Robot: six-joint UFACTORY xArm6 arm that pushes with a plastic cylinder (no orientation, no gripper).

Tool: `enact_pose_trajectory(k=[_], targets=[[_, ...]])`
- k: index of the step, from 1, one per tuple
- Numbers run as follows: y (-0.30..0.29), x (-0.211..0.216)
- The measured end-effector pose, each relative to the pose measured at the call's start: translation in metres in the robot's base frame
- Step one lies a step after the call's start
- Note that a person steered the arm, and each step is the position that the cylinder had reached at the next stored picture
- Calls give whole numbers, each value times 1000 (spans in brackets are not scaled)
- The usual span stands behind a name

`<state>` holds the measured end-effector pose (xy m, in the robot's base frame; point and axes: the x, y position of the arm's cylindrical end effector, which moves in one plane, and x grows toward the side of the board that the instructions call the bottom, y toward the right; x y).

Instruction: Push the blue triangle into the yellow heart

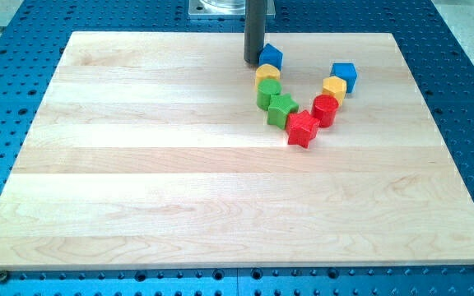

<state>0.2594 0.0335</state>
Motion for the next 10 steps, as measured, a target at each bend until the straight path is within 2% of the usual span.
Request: enact_pose_trajectory(k=[1,2,3,4,5,7,8,10], targets=[[-7,-7],[-7,-64],[2,-66],[51,-66],[45,-44],[37,-35],[37,-12],[21,-6]])
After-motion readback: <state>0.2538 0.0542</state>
